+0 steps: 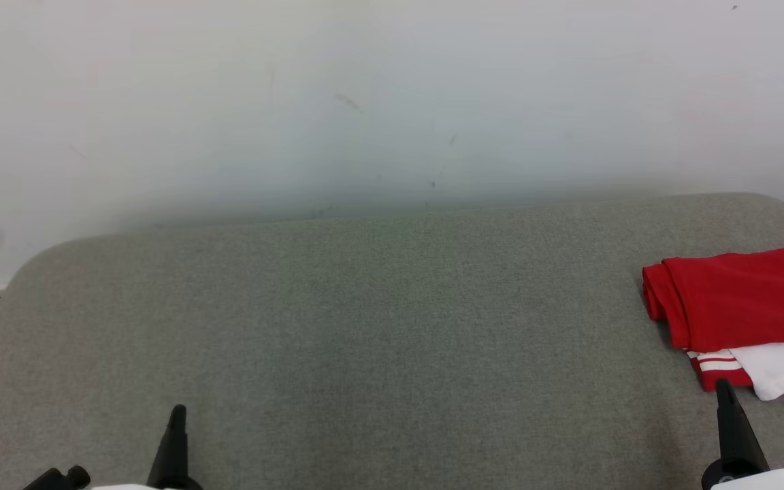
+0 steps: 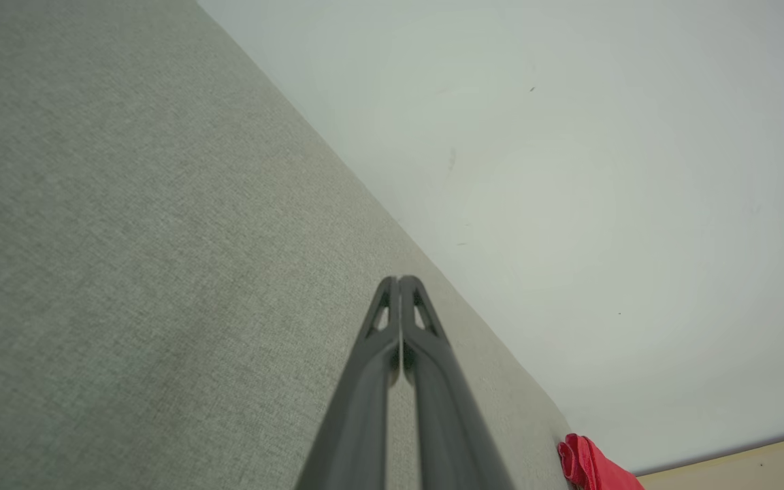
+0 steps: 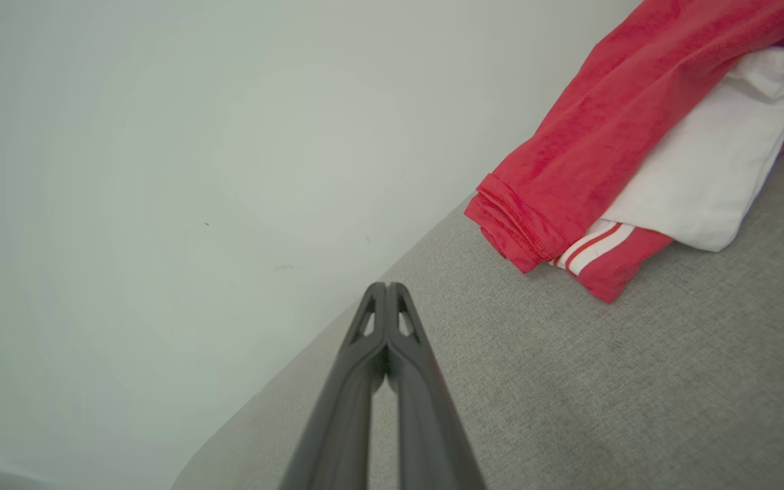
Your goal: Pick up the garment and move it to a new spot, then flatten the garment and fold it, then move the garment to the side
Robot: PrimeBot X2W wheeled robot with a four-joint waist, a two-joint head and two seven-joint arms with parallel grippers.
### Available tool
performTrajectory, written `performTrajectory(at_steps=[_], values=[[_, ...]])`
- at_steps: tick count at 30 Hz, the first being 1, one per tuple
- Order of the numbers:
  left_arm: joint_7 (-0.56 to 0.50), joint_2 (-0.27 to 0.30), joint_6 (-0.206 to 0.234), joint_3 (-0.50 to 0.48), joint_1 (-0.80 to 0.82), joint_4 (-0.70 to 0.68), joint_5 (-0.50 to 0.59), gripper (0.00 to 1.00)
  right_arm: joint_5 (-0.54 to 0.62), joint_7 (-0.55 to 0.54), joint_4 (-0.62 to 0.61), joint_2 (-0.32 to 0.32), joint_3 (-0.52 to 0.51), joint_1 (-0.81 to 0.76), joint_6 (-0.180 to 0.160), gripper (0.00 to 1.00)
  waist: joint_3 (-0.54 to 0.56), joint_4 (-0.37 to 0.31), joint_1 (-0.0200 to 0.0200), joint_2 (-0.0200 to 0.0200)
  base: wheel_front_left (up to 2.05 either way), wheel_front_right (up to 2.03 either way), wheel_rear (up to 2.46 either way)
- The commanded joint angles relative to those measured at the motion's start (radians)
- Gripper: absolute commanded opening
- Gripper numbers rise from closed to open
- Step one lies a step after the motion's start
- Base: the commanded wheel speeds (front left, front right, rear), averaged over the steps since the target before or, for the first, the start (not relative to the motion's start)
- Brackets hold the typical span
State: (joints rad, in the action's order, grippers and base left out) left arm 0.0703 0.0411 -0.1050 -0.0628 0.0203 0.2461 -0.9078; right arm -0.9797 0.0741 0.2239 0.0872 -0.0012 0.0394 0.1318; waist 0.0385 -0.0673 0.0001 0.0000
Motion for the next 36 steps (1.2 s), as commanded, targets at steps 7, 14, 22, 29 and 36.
performTrajectory(at_steps=[7, 14, 22, 29, 36], values=[[-0.028, 0.008, -0.008, -0.012, 0.031, -0.011, -0.111, 0.0, -0.098, -0.027, -0.005, -0.003, -0.02, 0.032, -0.001, 0.0, -0.004, 0.007, -0.0001, 0.0, 0.0, 0.0, 0.0], [-0.049, 0.009, -0.01, -0.018, 0.04, -0.01, -0.186, 0.0, -0.168, -0.047, -0.001, -0.007, -0.031, 0.037, -0.001, 0.0, -0.008, 0.013, -0.0001, 0.0, 0.0, 0.0, 0.0], [-0.071, 0.01, -0.013, -0.023, 0.048, -0.009, -0.269, 0.0, -0.243, -0.069, 0.002, -0.01, -0.044, 0.044, -0.001, 0.0, -0.012, 0.02, -0.0001, 0.0, 0.0, 0.0, 0.0], [-0.089, 0.01, -0.016, -0.028, 0.055, -0.008, -0.337, 0.0, -0.305, -0.087, 0.005, -0.014, -0.055, 0.049, -0.001, 0.0, -0.016, 0.026, -0.0001, 0.0, 0.0, 0.0, 0.0], [-0.104, 0.011, -0.018, -0.032, 0.062, -0.007, -0.39, 0.0, -0.352, -0.101, 0.008, -0.016, -0.063, 0.051, -0.001, 0.0, -0.019, 0.031, -0.0001, 0.0, 0.0, 0.0, 0.0]])
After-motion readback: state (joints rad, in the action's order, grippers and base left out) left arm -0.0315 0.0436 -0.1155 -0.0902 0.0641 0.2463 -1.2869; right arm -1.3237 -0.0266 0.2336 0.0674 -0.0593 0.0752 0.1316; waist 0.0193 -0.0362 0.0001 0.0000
